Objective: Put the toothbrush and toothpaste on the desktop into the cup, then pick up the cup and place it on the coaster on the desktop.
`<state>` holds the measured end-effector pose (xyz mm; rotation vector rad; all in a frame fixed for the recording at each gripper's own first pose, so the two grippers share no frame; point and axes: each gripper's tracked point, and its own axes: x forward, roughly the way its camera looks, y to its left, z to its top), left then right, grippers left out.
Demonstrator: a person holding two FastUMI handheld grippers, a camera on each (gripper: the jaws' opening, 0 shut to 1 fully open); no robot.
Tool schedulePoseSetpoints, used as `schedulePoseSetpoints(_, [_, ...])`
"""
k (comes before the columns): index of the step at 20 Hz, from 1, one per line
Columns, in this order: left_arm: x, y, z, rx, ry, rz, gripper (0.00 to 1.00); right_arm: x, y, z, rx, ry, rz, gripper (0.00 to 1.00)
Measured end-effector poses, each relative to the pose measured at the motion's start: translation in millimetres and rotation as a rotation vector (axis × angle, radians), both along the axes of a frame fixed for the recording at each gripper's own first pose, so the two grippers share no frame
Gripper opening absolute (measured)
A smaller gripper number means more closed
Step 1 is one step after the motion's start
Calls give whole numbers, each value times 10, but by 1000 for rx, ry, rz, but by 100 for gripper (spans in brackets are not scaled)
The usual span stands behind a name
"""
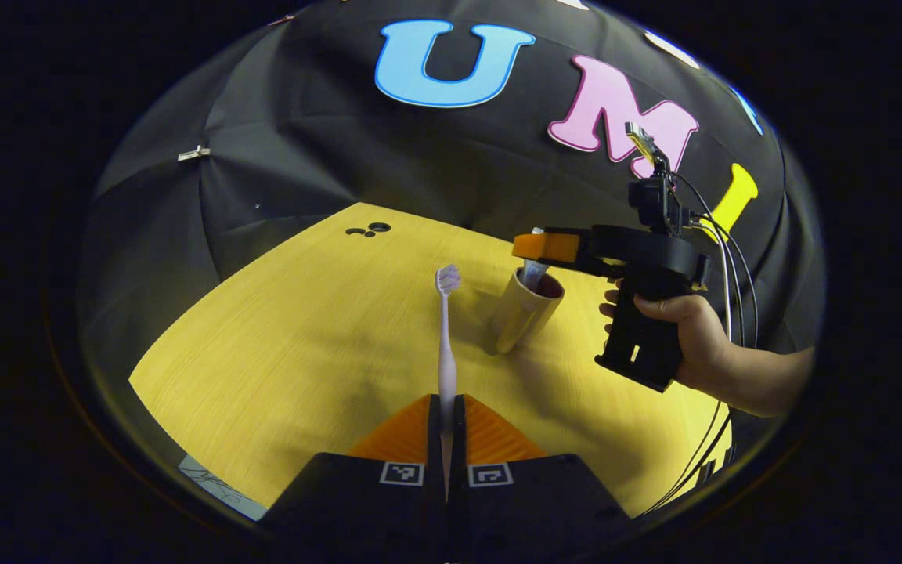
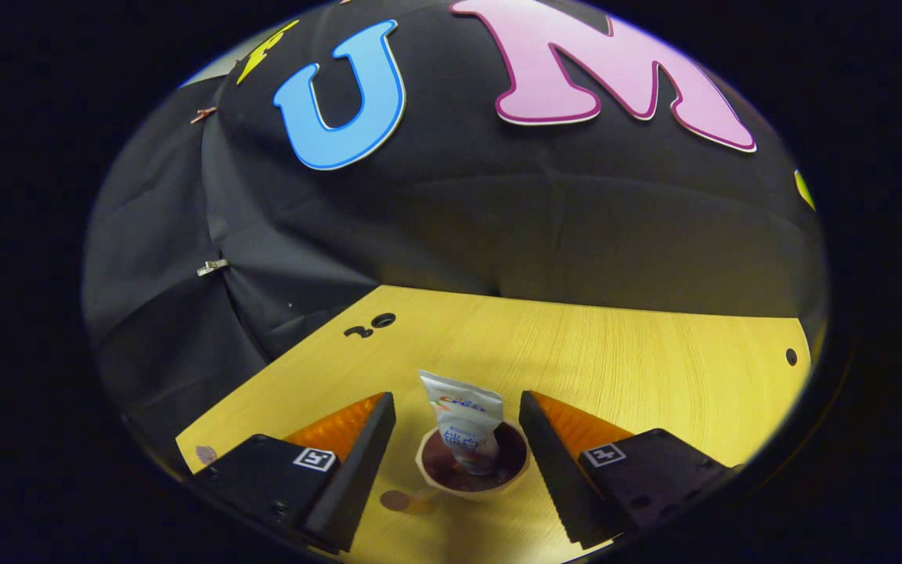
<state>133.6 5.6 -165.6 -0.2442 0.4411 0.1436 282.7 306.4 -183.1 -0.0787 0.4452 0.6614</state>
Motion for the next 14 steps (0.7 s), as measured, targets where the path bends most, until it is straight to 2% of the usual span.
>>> schedulePoseSetpoints(3, [174,-115,249,19,-75,-34,6,-37,-194,239,19,-34,-11,98])
schedulePoseSetpoints(7, [474,-265,588,19,-177,-81,6,35,-641,458,39,-59,-71,98])
schedulePoseSetpoints(14, [1102,-498,917,-48,-294,-121,6,379,-1742,496,-13,-77,-252,98])
